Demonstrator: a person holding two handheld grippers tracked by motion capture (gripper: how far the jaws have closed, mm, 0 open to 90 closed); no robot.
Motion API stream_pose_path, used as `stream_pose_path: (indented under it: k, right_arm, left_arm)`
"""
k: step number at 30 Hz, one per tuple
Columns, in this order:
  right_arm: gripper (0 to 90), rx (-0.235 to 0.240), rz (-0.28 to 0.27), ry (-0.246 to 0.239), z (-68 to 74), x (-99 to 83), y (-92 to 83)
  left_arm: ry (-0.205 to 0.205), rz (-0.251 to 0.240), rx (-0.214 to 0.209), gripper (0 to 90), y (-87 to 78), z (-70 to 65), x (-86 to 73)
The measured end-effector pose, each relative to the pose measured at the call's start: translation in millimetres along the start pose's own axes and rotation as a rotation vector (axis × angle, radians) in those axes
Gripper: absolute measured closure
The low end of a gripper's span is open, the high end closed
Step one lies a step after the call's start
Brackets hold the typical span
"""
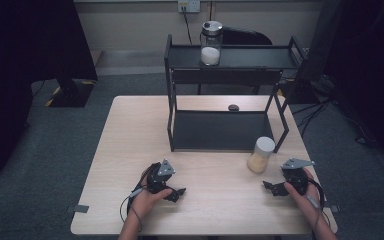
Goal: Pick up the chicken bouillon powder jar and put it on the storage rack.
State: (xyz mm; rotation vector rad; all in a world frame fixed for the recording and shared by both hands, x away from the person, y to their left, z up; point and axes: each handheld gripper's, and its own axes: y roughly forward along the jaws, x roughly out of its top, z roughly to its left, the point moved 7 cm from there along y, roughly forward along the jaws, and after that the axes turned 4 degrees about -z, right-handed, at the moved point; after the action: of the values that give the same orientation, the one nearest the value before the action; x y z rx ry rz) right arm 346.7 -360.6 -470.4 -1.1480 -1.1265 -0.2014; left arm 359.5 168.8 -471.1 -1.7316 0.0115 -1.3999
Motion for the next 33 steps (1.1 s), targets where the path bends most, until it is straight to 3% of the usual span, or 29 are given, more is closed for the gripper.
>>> stream_pose_path:
  k: [7, 11, 14, 27, 33]
  right_arm:
    - [0.0, 0.002, -0.001, 0.006, 0.0, 0.1, -0.2]
    - [1.0, 0.019, -0.029, 0.062, -4.9, 0.7, -1.4]
    - [0.9, 0.025, -0.042, 0.075, -7.9, 5.9, -2.2]
    - [0.8, 0.054, -0.101, 0.060, -13.1, 35.6, -0.2]
    - [7.9, 0.068, -0.175, 0.066, -11.5, 50.7, 4.5]
  left_arm:
    - [-0.001, -0.001, 0.000, 0.0, 0.0, 0.0, -0.1]
    - [0.000, -0.001, 0.000, 0.0, 0.0, 0.0, -0.1]
    - [0.000, -0.001, 0.000, 0.0, 0.0, 0.0, -0.1]
    - [0.000, -0.001, 0.000, 0.0, 0.0, 0.0, -0.1]
    - [0.000, 0.000, 0.000, 0.0, 0.0, 0.1, 0.0]
